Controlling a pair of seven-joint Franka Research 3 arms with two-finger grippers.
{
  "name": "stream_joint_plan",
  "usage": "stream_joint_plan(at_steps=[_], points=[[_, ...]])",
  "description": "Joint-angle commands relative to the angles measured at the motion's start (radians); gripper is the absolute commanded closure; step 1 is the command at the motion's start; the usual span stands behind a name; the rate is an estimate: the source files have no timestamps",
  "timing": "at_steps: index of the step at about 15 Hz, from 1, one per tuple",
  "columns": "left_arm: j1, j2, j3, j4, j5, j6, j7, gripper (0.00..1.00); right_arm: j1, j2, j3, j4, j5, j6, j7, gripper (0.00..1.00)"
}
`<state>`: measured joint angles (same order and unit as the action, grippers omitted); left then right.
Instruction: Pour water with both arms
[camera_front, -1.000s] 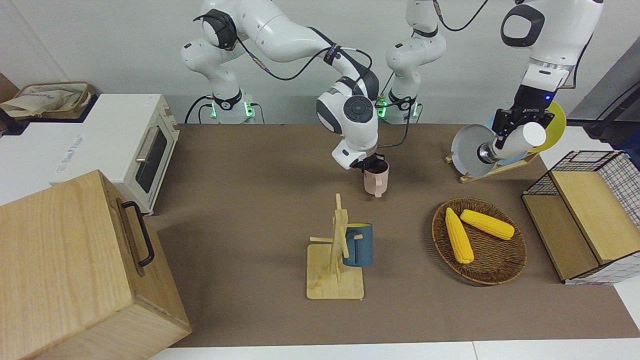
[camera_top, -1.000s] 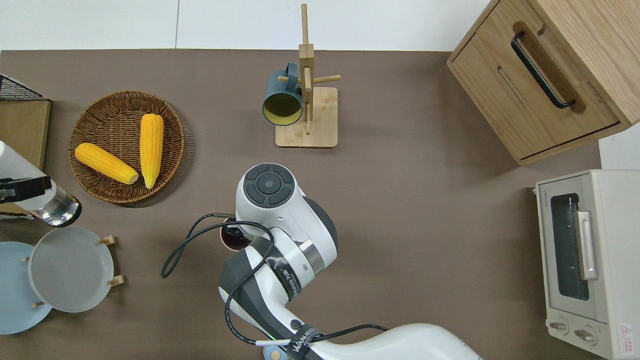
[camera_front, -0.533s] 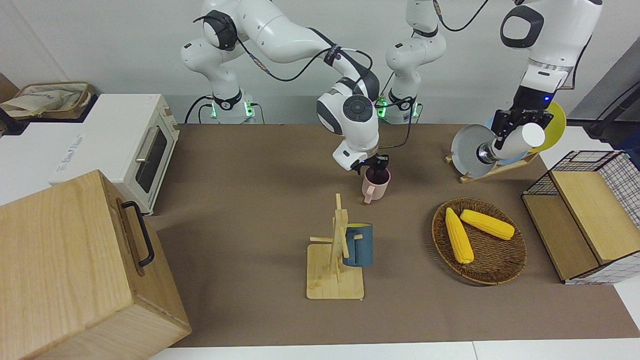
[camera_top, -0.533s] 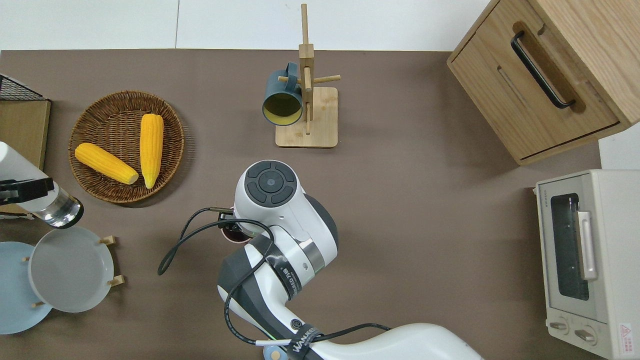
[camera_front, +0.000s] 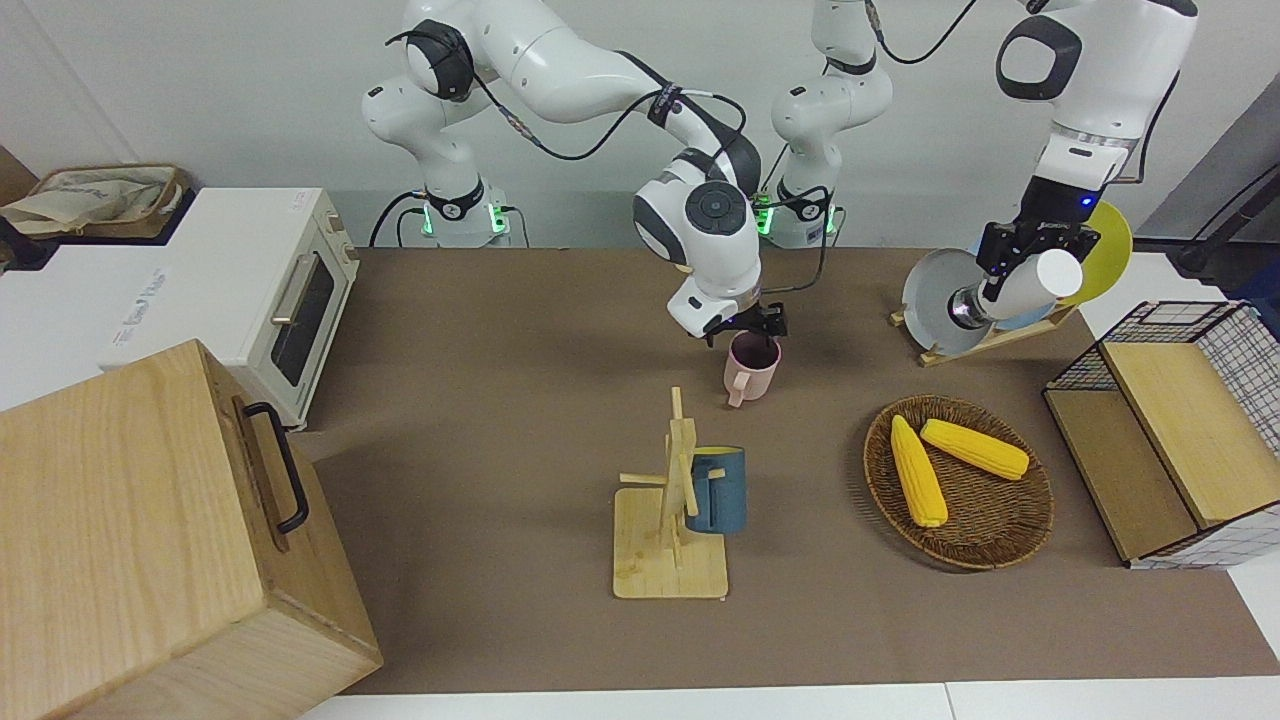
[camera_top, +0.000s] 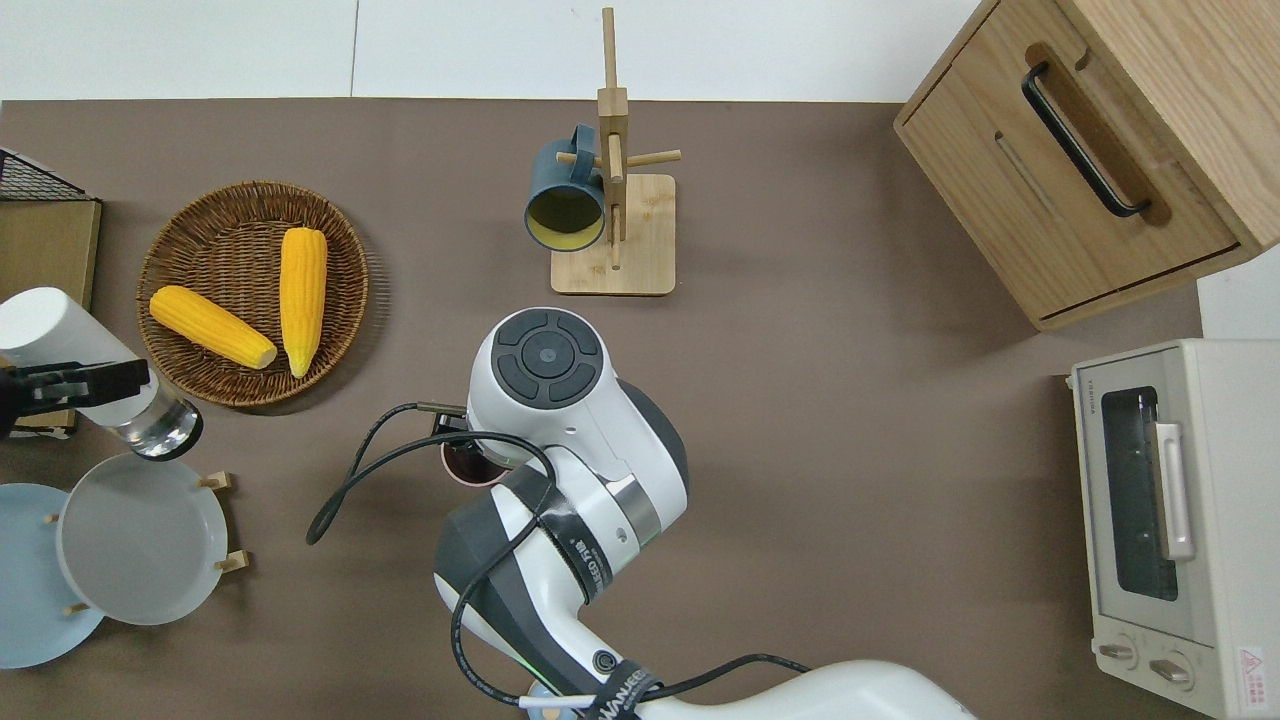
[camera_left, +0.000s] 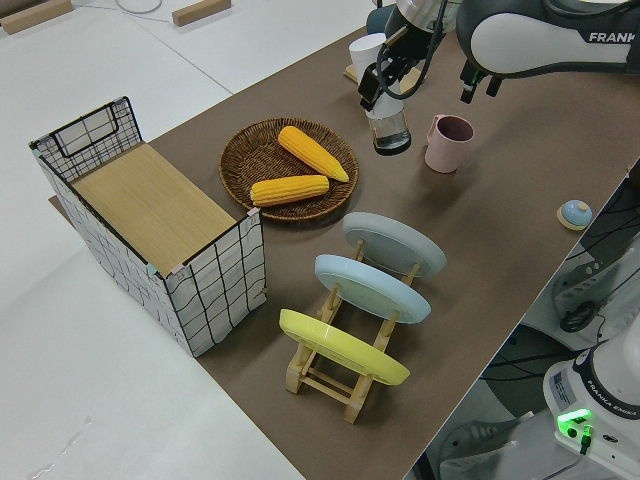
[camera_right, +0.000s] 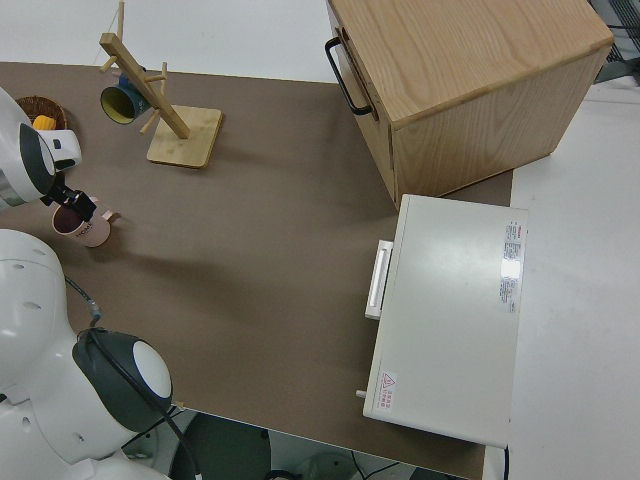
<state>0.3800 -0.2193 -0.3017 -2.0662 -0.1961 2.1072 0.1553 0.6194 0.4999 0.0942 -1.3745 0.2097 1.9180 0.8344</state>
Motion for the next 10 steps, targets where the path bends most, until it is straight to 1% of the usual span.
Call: stream_joint_plan(at_steps=[1,4,6,8,9,10], points=[[-0.009,-0.069,-0.054,-0.078,0.011,0.049,-0.051,1.0,-0.045,-0.101,-0.024,-0.018,-0.03,-0.1,-0.009,0.009],[-0.009,-0.09,-0.102,-0.117,0.01,0.062,-0.076,1.0,-0.127,-0.188,-0.025,-0.02,-0.073,-0.232,-0.148,0.009],[-0.018,-0.091,-0.126,-0.126,0.01,0.062,-0.091,1.0,-0.182,-0.234,-0.025,-0.02,-0.136,-0.304,-0.23,0.009],[-0.041,-0.091,-0.134,-0.132,0.009,0.062,-0.094,1.0,-0.231,-0.268,-0.025,-0.021,-0.174,-0.353,-0.323,0.009],[-0.058,-0.091,-0.134,-0.141,0.007,0.062,-0.094,1.0,-0.266,-0.283,-0.025,-0.023,-0.174,-0.375,-0.362,0.009],[-0.076,-0.092,-0.136,-0.149,-0.002,0.063,-0.1,1.0,-0.303,-0.299,-0.025,-0.023,-0.174,-0.382,-0.401,0.009]])
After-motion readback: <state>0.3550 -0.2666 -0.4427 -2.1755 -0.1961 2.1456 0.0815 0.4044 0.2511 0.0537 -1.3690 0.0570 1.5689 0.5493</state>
